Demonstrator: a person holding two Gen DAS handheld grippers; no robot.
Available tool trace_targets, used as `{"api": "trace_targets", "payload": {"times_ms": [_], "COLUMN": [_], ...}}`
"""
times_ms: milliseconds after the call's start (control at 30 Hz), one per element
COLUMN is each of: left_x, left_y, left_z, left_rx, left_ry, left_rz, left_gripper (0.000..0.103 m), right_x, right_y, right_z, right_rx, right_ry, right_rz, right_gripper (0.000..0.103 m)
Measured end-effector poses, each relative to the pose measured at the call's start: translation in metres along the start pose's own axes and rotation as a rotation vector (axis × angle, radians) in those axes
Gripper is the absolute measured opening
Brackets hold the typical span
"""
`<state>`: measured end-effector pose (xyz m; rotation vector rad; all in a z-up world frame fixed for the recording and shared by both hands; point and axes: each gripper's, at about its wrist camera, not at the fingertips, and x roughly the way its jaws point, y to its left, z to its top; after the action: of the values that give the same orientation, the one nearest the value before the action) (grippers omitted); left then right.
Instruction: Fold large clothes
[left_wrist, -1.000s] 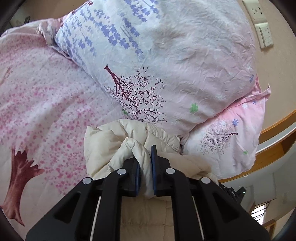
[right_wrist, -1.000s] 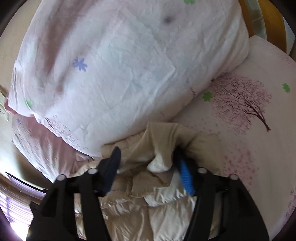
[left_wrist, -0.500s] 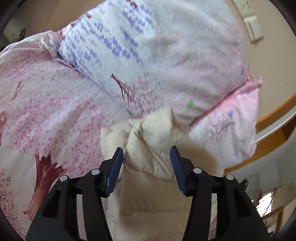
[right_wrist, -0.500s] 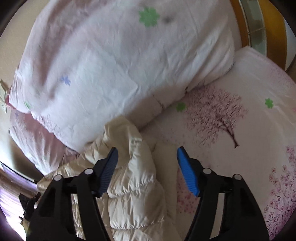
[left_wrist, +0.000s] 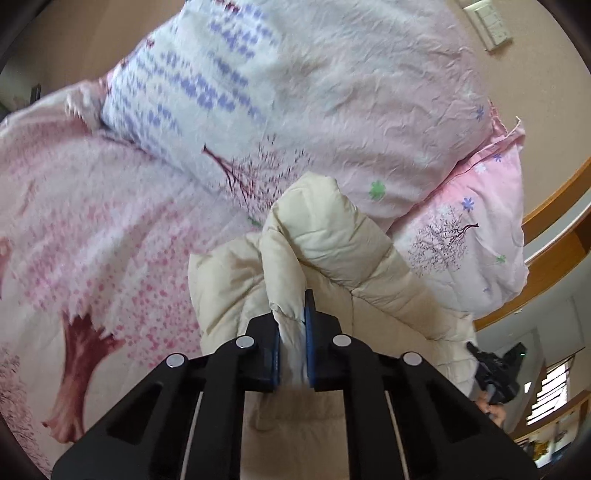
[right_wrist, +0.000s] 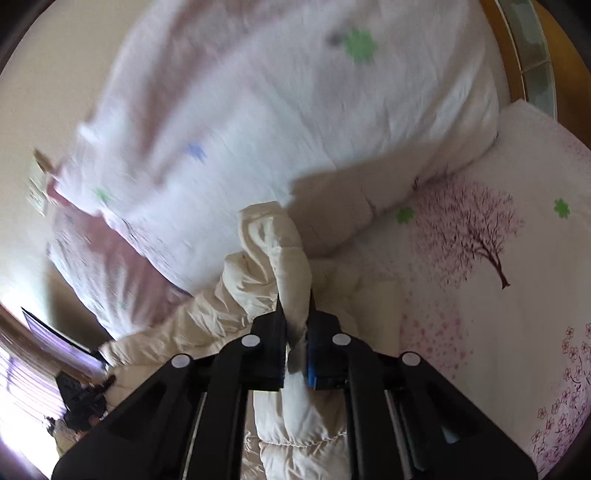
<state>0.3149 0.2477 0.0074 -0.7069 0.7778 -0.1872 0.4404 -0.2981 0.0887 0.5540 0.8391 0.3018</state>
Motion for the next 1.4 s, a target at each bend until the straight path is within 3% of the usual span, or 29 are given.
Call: {"api": "trace_targets", "payload": {"times_ms": [67, 200, 467, 600, 700, 833, 967, 1167, 1400], "left_x": [0.002, 0.016, 0.028, 0.027, 0.011, -0.019, -0.031, 0.003, 0.023], "left_y": [0.002, 0.008, 0.016, 0.013, 0.01, -0.007, -0.037, -0.05, -0.035], "left_z": [0.0, -0.003, -0.004, -0.005, -0.007, -0.01, -0.019, -0.025, -0.019], "left_rx": [-0.002, -0.025, -0.068, -0.063, -0.059, 0.01, 0.111, 0.141, 0.11], "left_ry": [0.002, 0.015, 0.007, -0.004, -0.037, -0.122, -0.145, -0.023, -0.02], "left_rz": [0.028, 0.095, 0.189, 0.176, 0.162, 0.164, 0.13, 0.164, 0.213], "left_gripper": [0.008, 0.008, 0.007, 0.007, 0.014, 0.02, 0.041, 0.041, 0.039], "right_x": [0.001, 0.026, 0.047, 0.046, 0.025, -0.015, -0.013, 0.017, 0.045], "right_y": [-0.003, -0.021, -0.023, -0.013, -0.005, 0.013, 0.032, 0.029, 0.019], "right_z": [0.0, -0.009, -0.021, -0.024, -0.027, -0.032, -0.042, -0.052, -0.048], "right_rx": [0.01, 0.073, 0.09, 0.004, -0.031, -0.112, -0.197, -0.185, -0.169], "right_ry": [-0.006, 0.065, 0.096, 0.083, 0.031, -0.086, -0.028, 0.067, 0.122], "right_rz": [-0.047, -0.17, -0.276, -0.288, -0.28, -0.257, -0.212, -0.254, -0.312], "right_gripper": [0.009, 0.008, 0.009, 0.018, 0.042, 0.043, 0.043, 0.043, 0.042]}}
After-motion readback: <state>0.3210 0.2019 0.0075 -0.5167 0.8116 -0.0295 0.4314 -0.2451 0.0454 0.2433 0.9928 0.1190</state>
